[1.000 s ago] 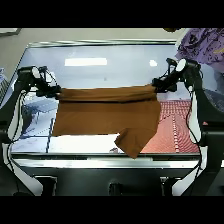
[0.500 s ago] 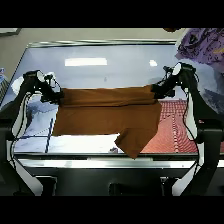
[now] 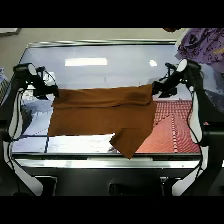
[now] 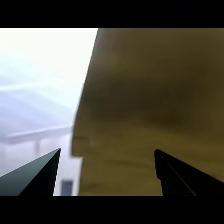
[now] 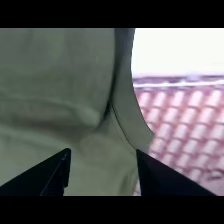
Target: Fold the clothes and pants, and hang the long-sleeved shirts on hangers.
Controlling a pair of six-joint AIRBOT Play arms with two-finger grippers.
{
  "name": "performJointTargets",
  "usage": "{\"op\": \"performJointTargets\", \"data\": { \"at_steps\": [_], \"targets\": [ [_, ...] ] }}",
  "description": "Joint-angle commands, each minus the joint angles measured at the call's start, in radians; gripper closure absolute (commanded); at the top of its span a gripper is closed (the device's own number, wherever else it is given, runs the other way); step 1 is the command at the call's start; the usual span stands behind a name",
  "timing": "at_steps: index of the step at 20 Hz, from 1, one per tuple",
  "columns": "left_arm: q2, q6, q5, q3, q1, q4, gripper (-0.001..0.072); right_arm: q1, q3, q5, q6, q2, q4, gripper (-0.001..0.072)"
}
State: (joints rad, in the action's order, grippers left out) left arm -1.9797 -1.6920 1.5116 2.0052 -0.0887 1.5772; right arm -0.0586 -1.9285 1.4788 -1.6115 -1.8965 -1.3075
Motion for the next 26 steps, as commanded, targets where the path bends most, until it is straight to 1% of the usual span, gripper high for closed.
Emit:
{"op": "performJointTargets", "data": {
  "at_steps": [1,3,4,6,7,9,11,12,14,16,19,22,24,26],
  "targets": [
    [0.104,0.023,0.051,0.013,-0.060,0.019,0.0031,-0.083,0.004,0.068,0.064,0.113,0.035,0.0228],
    [0.192,0.023,0.061,-0.059,-0.108,0.019,0.0032,-0.177,0.092,0.063,0.097,0.206,0.114,0.0229],
    [0.243,0.011,0.063,-0.119,-0.136,0.017,0.0032,-0.233,0.190,0.057,0.131,0.269,0.186,0.0230],
    [0.366,0.008,0.048,-0.295,-0.199,-0.004,0.0032,-0.324,0.451,0.021,0.193,0.403,0.296,0.0230],
    [0.433,0.008,0.029,-0.401,-0.229,-0.010,0.0032,-0.356,0.615,-0.004,0.225,0.480,0.323,0.0230],
    [0.557,0.008,-0.028,-0.602,-0.273,-0.035,0.0032,-0.368,0.908,-0.063,0.268,0.615,0.356,0.0230],
    [0.655,0.005,-0.095,-0.769,-0.292,-0.056,0.0034,-0.352,1.145,-0.116,0.303,0.715,0.430,0.0230],
    [0.689,0.005,-0.123,-0.832,-0.292,-0.055,0.0033,-0.343,1.243,-0.146,0.320,0.753,0.459,0.0230],
    [0.714,0.005,-0.137,-0.900,-0.290,-0.060,0.0034,-0.304,1.389,-0.205,0.336,0.803,0.489,0.0230],
    [0.712,0.005,-0.134,-0.918,-0.290,-0.060,0.0034,-0.244,1.476,-0.251,0.345,0.816,0.525,0.0230],
    [0.712,0.005,-0.137,-0.917,-0.290,-0.060,0.0034,-0.121,1.532,-0.344,0.346,0.816,0.573,0.0231],
    [0.712,0.005,-0.137,-0.917,-0.290,-0.059,0.0033,-0.010,1.532,-0.460,0.272,0.815,0.575,0.0231],
    [0.712,0.005,-0.137,-0.917,-0.290,-0.060,0.0033,0.023,1.532,-0.525,0.234,0.814,0.581,0.0232],
    [0.712,0.006,-0.137,-0.917,-0.290,-0.060,0.0033,0.032,1.532,-0.571,0.235,0.813,0.620,0.0236]
  ]
}}
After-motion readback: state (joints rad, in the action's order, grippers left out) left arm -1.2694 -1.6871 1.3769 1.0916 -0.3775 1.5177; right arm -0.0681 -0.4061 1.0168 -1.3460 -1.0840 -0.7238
